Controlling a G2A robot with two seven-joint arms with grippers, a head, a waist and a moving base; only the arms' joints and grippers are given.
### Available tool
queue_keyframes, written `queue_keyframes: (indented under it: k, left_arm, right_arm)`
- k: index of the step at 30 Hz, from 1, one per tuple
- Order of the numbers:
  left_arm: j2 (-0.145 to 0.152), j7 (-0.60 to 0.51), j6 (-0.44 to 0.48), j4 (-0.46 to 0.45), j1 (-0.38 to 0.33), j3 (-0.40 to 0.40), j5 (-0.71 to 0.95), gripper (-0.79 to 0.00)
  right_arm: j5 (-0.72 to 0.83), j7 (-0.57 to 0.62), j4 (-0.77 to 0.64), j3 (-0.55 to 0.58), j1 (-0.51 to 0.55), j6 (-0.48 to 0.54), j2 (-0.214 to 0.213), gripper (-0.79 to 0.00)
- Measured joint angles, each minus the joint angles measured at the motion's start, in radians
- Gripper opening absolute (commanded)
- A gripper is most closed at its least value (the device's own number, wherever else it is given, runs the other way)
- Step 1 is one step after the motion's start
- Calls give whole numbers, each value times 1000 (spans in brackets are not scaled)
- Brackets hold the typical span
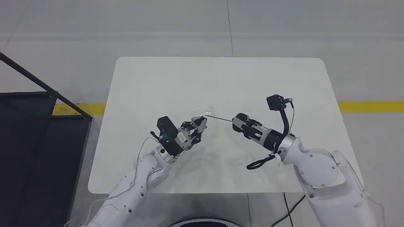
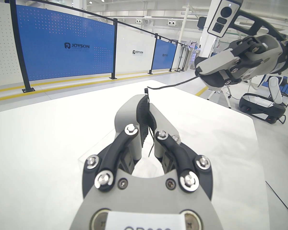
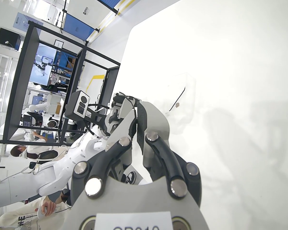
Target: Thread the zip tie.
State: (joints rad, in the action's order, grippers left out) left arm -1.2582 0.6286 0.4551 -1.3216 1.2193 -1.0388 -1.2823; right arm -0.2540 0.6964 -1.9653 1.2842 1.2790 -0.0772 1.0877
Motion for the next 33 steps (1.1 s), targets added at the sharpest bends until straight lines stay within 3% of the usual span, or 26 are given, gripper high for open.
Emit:
queue_keyframes:
  k: [33]
  left_arm:
    - [0, 0, 0, 0, 0, 0, 0, -785]
  right_arm:
    - [-13, -1, -24, -10, 23, 3, -1, -785]
